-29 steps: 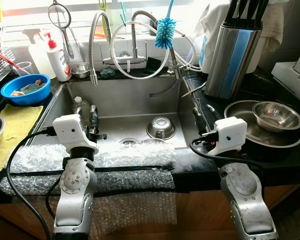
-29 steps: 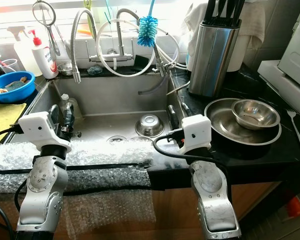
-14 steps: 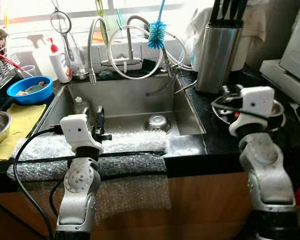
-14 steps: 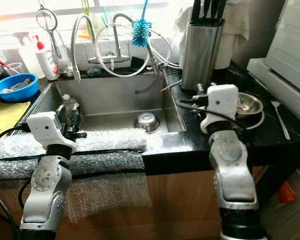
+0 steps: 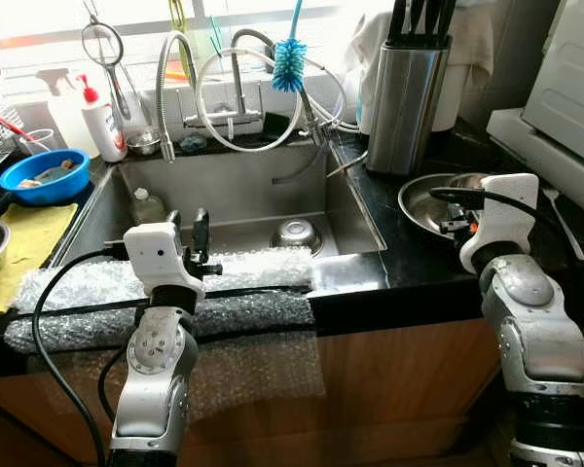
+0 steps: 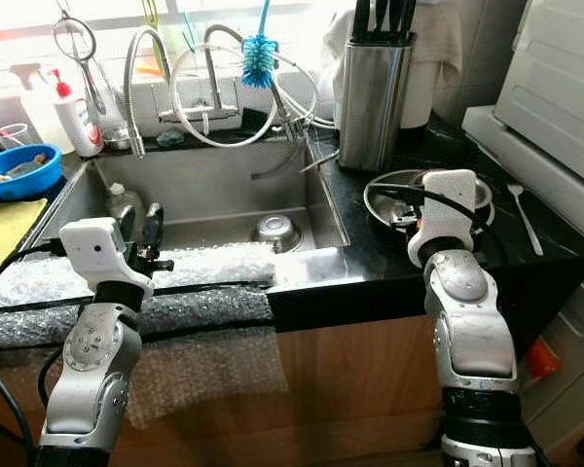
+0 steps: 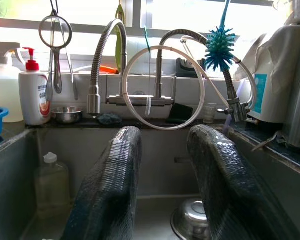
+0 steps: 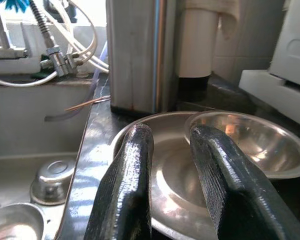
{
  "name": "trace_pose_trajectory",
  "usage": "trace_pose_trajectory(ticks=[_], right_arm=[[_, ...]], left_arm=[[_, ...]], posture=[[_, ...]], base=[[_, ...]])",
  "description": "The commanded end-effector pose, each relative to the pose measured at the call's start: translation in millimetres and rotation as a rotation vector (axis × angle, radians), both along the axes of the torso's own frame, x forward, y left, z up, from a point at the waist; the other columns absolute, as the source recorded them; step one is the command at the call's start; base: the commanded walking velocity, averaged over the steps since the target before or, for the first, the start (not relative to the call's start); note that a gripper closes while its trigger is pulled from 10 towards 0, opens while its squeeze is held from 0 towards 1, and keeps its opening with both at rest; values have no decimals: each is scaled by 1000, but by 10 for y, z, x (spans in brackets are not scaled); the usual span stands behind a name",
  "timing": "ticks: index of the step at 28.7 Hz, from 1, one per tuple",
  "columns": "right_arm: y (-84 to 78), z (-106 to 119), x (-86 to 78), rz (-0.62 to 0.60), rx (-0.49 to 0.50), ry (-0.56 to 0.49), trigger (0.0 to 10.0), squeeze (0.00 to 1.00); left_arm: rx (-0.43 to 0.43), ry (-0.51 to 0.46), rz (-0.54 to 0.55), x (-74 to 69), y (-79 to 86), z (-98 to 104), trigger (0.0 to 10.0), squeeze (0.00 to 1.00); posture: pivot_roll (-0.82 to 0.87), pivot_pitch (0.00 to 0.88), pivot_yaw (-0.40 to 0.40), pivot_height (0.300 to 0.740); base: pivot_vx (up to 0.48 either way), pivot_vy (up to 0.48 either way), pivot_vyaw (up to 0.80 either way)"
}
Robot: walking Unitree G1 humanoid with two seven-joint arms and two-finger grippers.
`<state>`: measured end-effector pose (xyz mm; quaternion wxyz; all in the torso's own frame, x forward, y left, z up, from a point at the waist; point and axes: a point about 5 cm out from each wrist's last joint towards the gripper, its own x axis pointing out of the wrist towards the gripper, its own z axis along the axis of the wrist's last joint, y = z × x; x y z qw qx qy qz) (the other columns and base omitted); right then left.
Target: Kitchen organization
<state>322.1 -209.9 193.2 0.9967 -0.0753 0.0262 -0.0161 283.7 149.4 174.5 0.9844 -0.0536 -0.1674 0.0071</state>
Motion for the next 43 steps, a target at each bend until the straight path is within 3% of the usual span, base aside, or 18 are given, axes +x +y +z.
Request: trace_pose_trajectory(ticks=[1, 5, 12, 16, 20, 31, 43], right_arm=[[34, 37, 35, 29, 4, 5, 10000, 0], [32, 41, 38, 30, 7, 11, 10000, 0], [186, -24, 103, 176, -13, 108, 10000, 0], [204, -51, 111, 189, -19, 116, 10000, 0], [170, -60, 146, 183, -6, 124, 10000, 0], [-140, -42, 312, 91, -8, 126, 10000, 0], [-8, -60, 356, 138, 101, 128, 10000, 0]], left_arm=[[14, 15, -3, 16, 10, -5, 10000, 0], [15, 15, -4, 16, 10, -5, 10000, 0], [21, 33, -27, 13, -25, -26, 10000, 0], [26, 37, -37, 12, -36, -29, 10000, 0], [36, 40, -42, 14, -35, -30, 10000, 0], [40, 46, -63, 17, -57, -30, 10000, 0], [51, 37, -70, 16, -59, -2, 10000, 0]], posture=[[-138, 0, 67, 740], [-138, 0, 67, 740], [-135, 0, 74, 740], [-129, 0, 74, 740], [-129, 0, 76, 740], [-121, 0, 83, 740], [-112, 0, 84, 740]], base=[[0, 0, 0], [0, 0, 0], [0, 0, 0], [0, 0, 0], [0, 0, 0], [0, 0, 0], [0, 0, 0]])
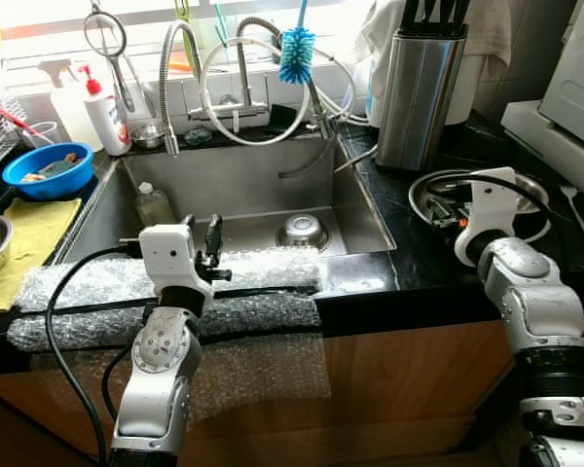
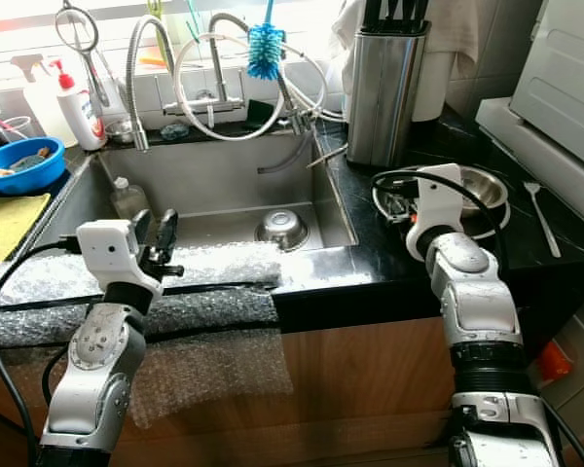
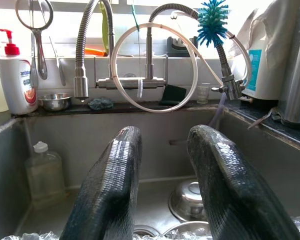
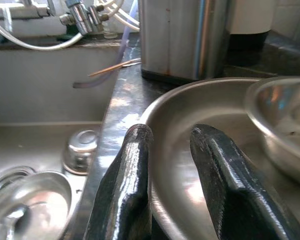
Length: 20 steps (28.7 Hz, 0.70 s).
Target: Kitchen organization
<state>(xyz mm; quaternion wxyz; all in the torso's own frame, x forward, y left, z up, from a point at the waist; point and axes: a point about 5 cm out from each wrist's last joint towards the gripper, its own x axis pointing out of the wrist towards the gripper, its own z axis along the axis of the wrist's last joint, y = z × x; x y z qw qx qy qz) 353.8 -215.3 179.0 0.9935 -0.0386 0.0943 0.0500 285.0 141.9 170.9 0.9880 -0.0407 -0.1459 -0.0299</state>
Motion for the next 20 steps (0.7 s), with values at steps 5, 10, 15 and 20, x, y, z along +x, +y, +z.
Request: trace_pose_trajectory(ticks=[5, 10, 15, 20], right_arm=[[91, 118, 55, 23, 56, -19, 10000, 0], [121, 134, 58, 20, 79, -6, 10000, 0], [121, 137, 66, 3, 90, 9, 10000, 0], [114, 121, 72, -21, 109, 44, 10000, 0]], left_arm=[[14, 0, -4, 5, 12, 31, 10000, 0], [14, 9, -18, 2, -5, 15, 10000, 0], [13, 13, -27, 3, -17, 9, 10000, 0], [12, 21, -40, 1, -35, 1, 10000, 0]], posture=[[-113, 0, 85, 740], [-113, 0, 84, 740], [-112, 0, 82, 740], [-110, 0, 81, 740]], base=[[0, 0, 0], [0, 0, 0], [0, 0, 0], [0, 0, 0]])
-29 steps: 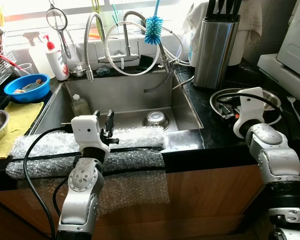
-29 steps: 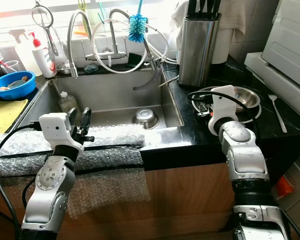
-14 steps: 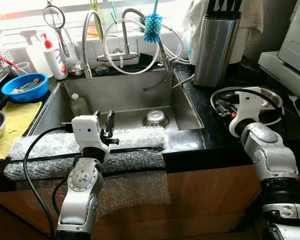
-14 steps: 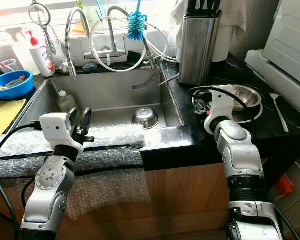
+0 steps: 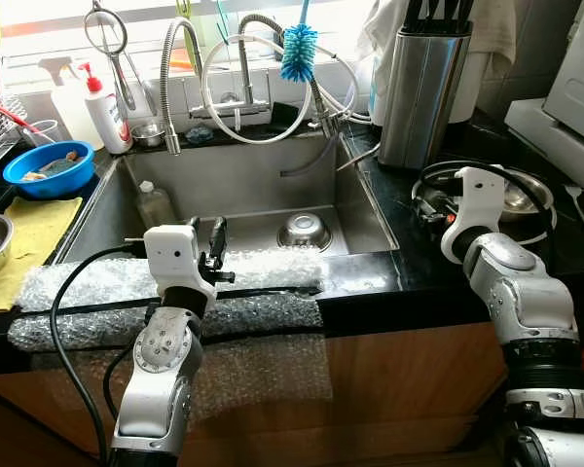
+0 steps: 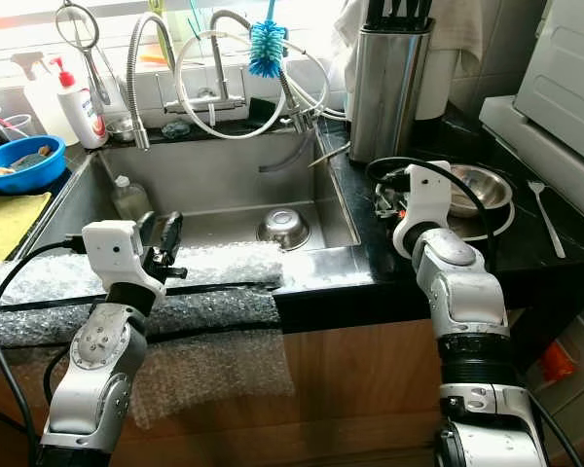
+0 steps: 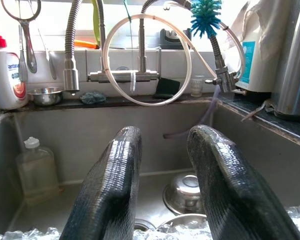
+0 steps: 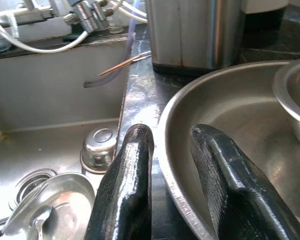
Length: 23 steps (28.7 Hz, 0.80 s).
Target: Kitchen organization
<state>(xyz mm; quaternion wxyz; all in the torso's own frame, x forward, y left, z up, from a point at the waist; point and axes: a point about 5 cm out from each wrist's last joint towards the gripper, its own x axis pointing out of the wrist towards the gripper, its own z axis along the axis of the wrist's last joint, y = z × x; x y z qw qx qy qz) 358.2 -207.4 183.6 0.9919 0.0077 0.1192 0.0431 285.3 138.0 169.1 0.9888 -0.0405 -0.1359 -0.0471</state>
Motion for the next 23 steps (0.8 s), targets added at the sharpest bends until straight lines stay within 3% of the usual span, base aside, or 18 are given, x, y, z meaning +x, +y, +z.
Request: trace_pose_trajectory(ticks=[1, 12, 23], right_arm=[[34, 75, 27, 2, 20, -10, 10000, 0], [64, 66, 38, -20, 52, 35, 10000, 0], [217, 77, 40, 27, 114, 58, 10000, 0]], left_arm=[[6, 2, -6, -2, 4, 19, 10000, 0], [12, 21, -41, -7, -43, -8, 10000, 0], [16, 24, -49, -7, -43, -7, 10000, 0]], posture=[[-110, 0, 81, 740], [-108, 0, 77, 740], [-104, 0, 77, 740]], base=[[0, 0, 0], [0, 0, 0], [0, 0, 0]])
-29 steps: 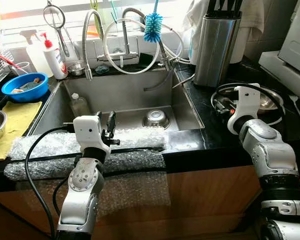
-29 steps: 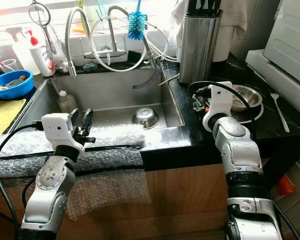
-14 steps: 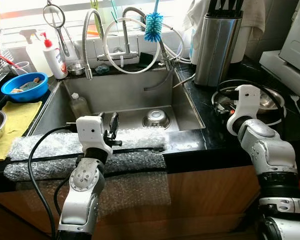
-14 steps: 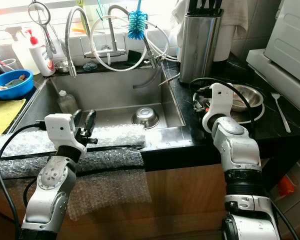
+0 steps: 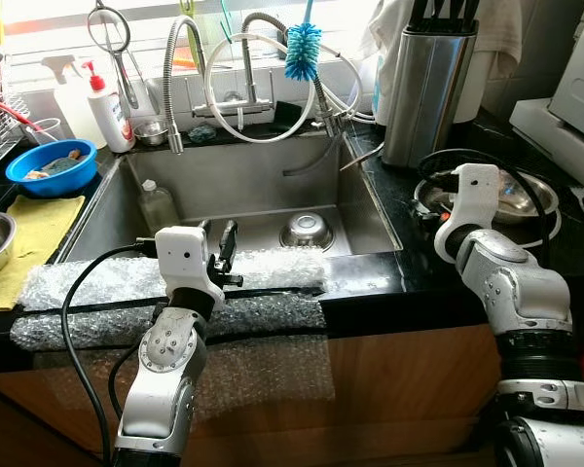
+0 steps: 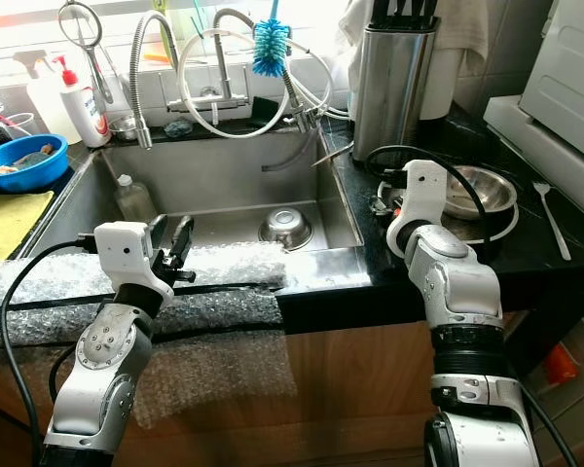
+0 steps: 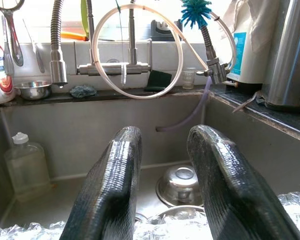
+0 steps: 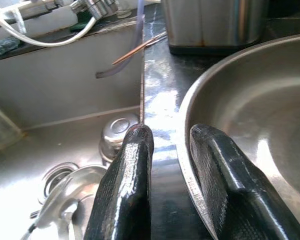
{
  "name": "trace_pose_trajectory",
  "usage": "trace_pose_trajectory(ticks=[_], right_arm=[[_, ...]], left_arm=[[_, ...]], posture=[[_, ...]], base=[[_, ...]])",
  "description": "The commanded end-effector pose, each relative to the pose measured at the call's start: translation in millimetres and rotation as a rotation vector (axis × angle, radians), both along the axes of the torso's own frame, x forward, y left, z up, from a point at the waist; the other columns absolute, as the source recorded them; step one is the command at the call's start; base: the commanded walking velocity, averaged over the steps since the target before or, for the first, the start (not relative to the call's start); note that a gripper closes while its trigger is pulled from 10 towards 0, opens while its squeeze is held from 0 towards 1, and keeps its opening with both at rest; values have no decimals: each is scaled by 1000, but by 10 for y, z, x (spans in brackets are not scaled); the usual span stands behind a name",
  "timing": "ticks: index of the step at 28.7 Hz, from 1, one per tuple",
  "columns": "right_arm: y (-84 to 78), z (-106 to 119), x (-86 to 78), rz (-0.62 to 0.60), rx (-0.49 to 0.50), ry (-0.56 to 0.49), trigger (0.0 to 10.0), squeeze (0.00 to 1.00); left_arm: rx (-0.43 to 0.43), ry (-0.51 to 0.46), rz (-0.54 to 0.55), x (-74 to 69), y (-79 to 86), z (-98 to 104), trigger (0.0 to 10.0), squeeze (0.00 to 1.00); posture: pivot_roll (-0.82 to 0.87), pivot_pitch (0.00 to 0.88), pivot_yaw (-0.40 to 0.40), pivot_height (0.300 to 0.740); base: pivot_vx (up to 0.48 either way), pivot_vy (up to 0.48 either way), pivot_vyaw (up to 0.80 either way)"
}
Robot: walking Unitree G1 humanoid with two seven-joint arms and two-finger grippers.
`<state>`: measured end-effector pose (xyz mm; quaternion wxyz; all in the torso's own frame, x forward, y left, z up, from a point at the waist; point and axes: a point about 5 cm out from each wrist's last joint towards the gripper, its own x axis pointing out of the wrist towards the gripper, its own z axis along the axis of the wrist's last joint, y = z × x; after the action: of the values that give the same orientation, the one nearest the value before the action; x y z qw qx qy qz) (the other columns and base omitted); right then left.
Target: Kitchen organization
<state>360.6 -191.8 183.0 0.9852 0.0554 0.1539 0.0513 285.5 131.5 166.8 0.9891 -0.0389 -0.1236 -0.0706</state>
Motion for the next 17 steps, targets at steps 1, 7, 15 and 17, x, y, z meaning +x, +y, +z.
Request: trace_pose_trajectory(ticks=[1, 7, 15, 17], right_arm=[[76, 81, 14, 23, 24, -16, 10000, 0], [154, 103, 23, 43, 50, -21, 10000, 0], [385, 119, 40, 117, 95, -29, 10000, 0], [439, 121, 43, 124, 103, -30, 10000, 0]], left_arm=[[7, 2, -3, -10, 23, 15, 10000, 0], [12, 7, -9, -11, 19, 6, 10000, 0], [12, 9, -13, -11, 14, 5, 10000, 0], [12, 9, -14, -12, 14, 5, 10000, 0]], posture=[[-105, 0, 79, 740], [-103, 0, 78, 740], [-98, 0, 79, 740], [-96, 0, 78, 740]], base=[[0, 0, 0], [0, 0, 0], [0, 0, 0], [0, 0, 0]])
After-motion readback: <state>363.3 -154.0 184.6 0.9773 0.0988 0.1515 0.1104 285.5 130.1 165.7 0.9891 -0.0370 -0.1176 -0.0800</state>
